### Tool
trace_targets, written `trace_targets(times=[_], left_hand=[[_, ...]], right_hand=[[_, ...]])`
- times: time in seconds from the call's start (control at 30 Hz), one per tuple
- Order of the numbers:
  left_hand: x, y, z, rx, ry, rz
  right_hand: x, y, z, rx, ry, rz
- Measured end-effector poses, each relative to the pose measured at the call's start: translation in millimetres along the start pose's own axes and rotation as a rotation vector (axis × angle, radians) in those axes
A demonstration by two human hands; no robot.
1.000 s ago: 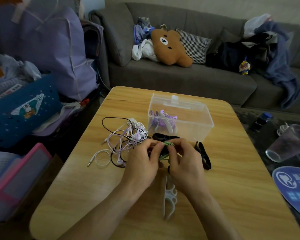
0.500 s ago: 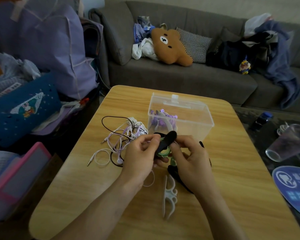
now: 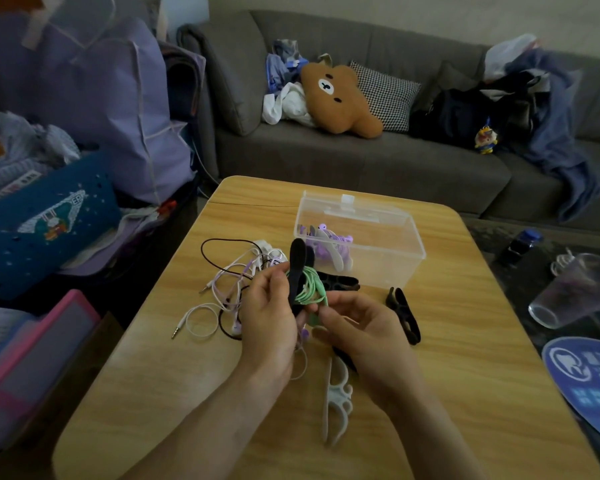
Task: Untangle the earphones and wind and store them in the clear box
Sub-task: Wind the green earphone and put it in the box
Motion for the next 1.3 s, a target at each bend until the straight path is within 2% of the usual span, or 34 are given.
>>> trace_targets(times=[0.1,0.17,0.3,0.4,0.47,0.57,0.63,0.7,0.77,0.93,1.07,1.3], left_hand=[[7.4,-4.1,6.0,-0.099,-0.062,0.069],[9.4,-3.9,7.0,-0.102,-0.066,0.087],[1.7,-0.3,4.0,-0.010,0.044,0.032],[-2.7,2.6,8.2,-0.028,0.070,-0.014],[-4.1,3.6,15.0,-0.083,0.040,-0.050],[-7.9,7.3,31.3,-0.257,-0.076,-0.112],[-9.0,10.1,38.4,-0.352,-0.141,-0.126],[-8.2,11.1,40.7,-0.392,-0.168,-0.117],[-7.5,11.6,39.9,-0.393,-0.171,-0.101],[-1.6,9.6,36.7,-0.398,-0.170,-0.020],[9.5,5.0,28.8,-0.354,-0.160,0.095],[13.8,4.1,26.9,-0.332,-0.157,0.166]], right_hand=[[-2.8,2.2,-2.0,0.004,-0.040,-0.007],[-5.5,3.9,-4.4,0.026,-0.069,-0.019],[-8.3,4.6,-4.1,0.049,0.005,0.032],[-5.5,3.8,-8.0,0.098,0.062,0.092],[-5.3,3.7,-15.0,0.176,0.122,0.072],[-3.1,2.5,-24.4,0.275,0.222,0.003],[1.6,1.7,-28.5,0.318,0.294,0.012],[4.4,1.2,-26.1,0.303,0.297,0.024],[-2.1,2.8,-23.4,0.270,0.263,-0.037],[-16.2,6.5,-15.1,0.139,0.025,-0.152],[-19.3,7.4,-13.1,0.124,-0.011,-0.132],[-33.4,11.9,-4.9,0.049,-0.132,-0.150]])
Point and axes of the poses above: each hand's wrist, its own y-axis away from the middle knuckle, its own x-axis out of the back of the hand, z = x × y, the point moved 8 cm from there along -y, towards the middle knuckle, and after that the axes turned 5 degrees about z, right-handed, at the moved point
